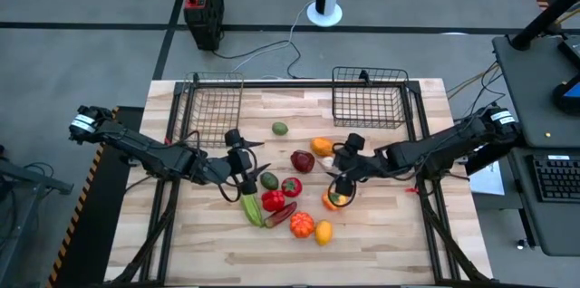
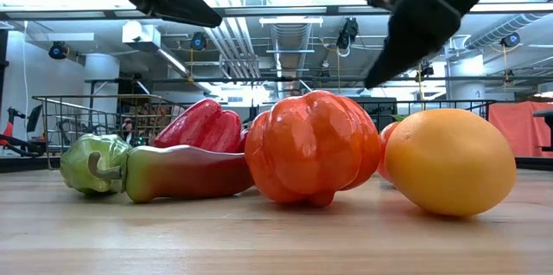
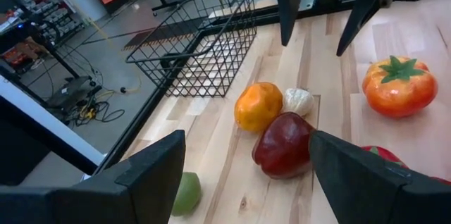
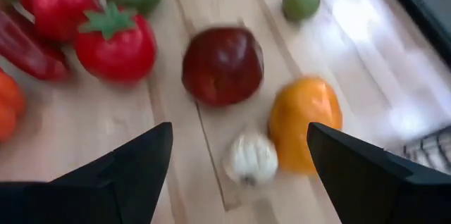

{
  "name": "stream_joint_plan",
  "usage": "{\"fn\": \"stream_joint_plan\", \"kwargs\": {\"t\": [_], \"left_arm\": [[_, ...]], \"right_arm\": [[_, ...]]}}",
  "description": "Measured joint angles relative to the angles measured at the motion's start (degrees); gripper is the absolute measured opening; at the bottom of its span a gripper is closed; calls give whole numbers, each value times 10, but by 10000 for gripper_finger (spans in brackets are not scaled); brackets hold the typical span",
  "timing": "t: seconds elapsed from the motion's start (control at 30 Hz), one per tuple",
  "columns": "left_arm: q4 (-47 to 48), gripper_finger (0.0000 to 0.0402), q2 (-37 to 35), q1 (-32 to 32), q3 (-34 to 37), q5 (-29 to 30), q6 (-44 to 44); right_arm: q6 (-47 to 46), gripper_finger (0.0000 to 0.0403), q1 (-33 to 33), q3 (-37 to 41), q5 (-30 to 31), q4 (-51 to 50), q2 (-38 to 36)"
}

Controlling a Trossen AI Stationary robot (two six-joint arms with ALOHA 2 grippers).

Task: Sort produce into baskets
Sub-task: Put the garlic into the black wire basket

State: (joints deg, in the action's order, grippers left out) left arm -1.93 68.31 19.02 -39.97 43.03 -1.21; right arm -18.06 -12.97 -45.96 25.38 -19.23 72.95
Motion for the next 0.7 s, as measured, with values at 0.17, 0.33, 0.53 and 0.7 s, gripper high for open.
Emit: {"fn": "stream_joint_plan", "kwargs": {"t": [0.17, 0.33, 0.53, 0.7], "left_arm": [[-3, 284, 0, 0, 0, 0, 0], [-4, 284, 0, 0, 0, 1, 0], [-6, 284, 0, -1, 0, 1, -2], [-7, 284, 0, -1, 0, 2, -4]], "right_arm": [[-66, 325, 0, -15, -30, -126, 0], [-93, 322, 0, -16, -33, -148, 0], [-191, 318, 12, -15, -28, -88, 27], [-311, 322, 40, -37, -40, -84, 63]]}}
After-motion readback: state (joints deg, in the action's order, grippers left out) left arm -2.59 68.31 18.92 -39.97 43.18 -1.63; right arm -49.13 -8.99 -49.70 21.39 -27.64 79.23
